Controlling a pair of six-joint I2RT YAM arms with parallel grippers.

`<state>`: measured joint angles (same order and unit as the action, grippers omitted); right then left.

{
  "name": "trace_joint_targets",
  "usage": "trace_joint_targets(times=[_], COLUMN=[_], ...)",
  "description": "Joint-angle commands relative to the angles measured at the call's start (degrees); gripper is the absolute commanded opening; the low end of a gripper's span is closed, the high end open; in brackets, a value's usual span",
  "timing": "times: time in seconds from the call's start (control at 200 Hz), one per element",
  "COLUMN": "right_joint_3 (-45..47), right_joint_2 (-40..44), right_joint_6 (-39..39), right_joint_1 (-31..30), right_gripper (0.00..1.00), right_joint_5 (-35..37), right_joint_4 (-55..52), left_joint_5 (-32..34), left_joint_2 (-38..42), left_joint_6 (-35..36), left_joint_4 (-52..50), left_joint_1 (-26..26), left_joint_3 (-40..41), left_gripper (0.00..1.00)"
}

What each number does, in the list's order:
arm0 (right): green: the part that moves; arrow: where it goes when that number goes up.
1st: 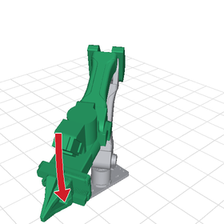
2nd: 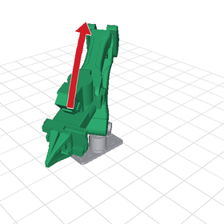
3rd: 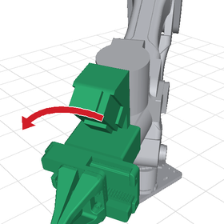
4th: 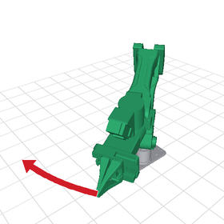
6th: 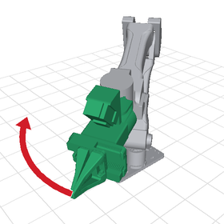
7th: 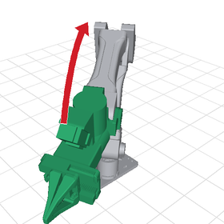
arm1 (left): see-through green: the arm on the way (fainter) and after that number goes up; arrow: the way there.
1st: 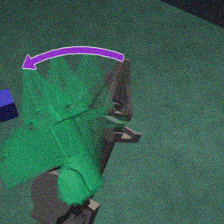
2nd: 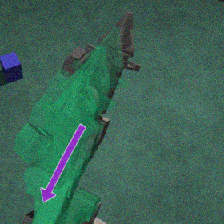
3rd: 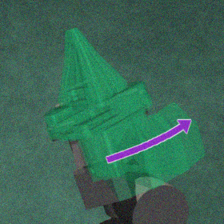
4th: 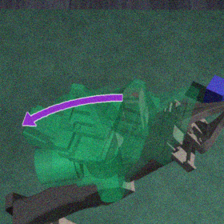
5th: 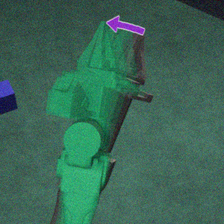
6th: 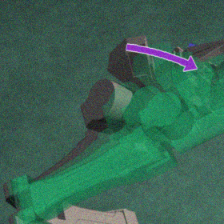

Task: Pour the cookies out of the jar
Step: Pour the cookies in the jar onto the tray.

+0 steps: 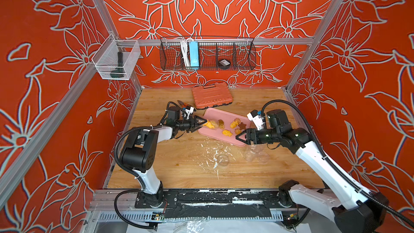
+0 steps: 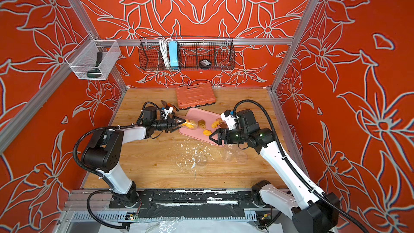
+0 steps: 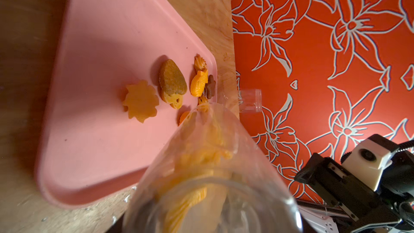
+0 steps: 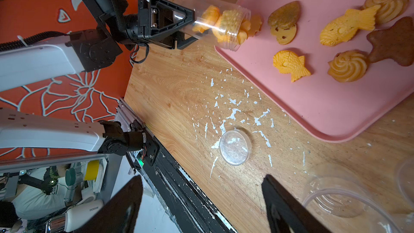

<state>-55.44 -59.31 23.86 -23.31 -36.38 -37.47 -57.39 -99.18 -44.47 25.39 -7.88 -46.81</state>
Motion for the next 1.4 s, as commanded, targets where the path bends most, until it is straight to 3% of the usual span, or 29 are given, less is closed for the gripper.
trace_joint_targets(times=[0.0,0.035,0.09,0.12,0.23,0.44,0.796,0.946,1.046,1.136,1.226,1.331,1.391], right_joint_3=[0.33,0.33,0.26,0.24,0.42,0.06,0.16,0.15,0.33,0.42,0.42,0.59,0.77], right_joint_2=[1.49,1.4,1.35,1.39,1.86,2.5,2.98,3.21,3.23,3.22,3.41,3.41,3.32], right_joint_6=[-0.05,0.05,0.14,0.14,0.12,-0.04,0.43,0.4,0.43,0.49,0.34,0.4,0.51], right_joint_1=[0.2,0.2,0.2,0.2,0.2,0.2,0.2,0.2,0.2,0.2,0.2,0.2,0.2], right_gripper=[0.85,0.85,0.85,0.85,0.85,0.85,0.85,0.85,0.85,0.85,0.85,0.85,0.85], right_joint_5=[0.26,0.02,-0.27,-0.24,0.25,0.42,0.26,0.29,0.43,0.43,0.67,0.61,0.43], right_joint_4=[-0.72,-0.66,-0.8,-0.91,-0.68,-1.79,-1.89,-2.08,-2.08,-2.08,-2.25,-2.18,-2.0], left_joint_5=[-5.12,-3.85,2.49,4.08,-4.84,-7.63,-7.81,-5.27,-6.82,-6.96,-4.36,3.41,2.38], left_joint_2=[-0.04,0.06,1.03,1.45,0.62,-3.54,-3.4,-1.55,-2.66,-2.98,-0.71,2.86,3.64], left_joint_6=[-8.92,-6.27,5.71,8.68,-7.19,-15.63,-15.59,-9.16,-14.74,-15.47,-9.12,2.83,2.25], left_joint_4=[15.66,12.5,-4.58,-9.19,13.17,23.47,23.33,14.09,21.55,22.54,13.79,-2.5,-1.35], left_joint_1=[-0.08,-0.12,-0.41,-0.72,-0.56,-0.38,-0.11,0.06,0.06,0.06,0.06,-0.03,-0.03], left_joint_3=[2.4,1.97,-2.0,-3.31,2.12,4.19,4.37,2.94,4.31,4.61,3.19,-0.21,-0.3], left_gripper=[0.63,0.63,0.63,0.63,0.63,0.64,0.64,0.64,0.64,0.63,0.63,0.63,0.64])
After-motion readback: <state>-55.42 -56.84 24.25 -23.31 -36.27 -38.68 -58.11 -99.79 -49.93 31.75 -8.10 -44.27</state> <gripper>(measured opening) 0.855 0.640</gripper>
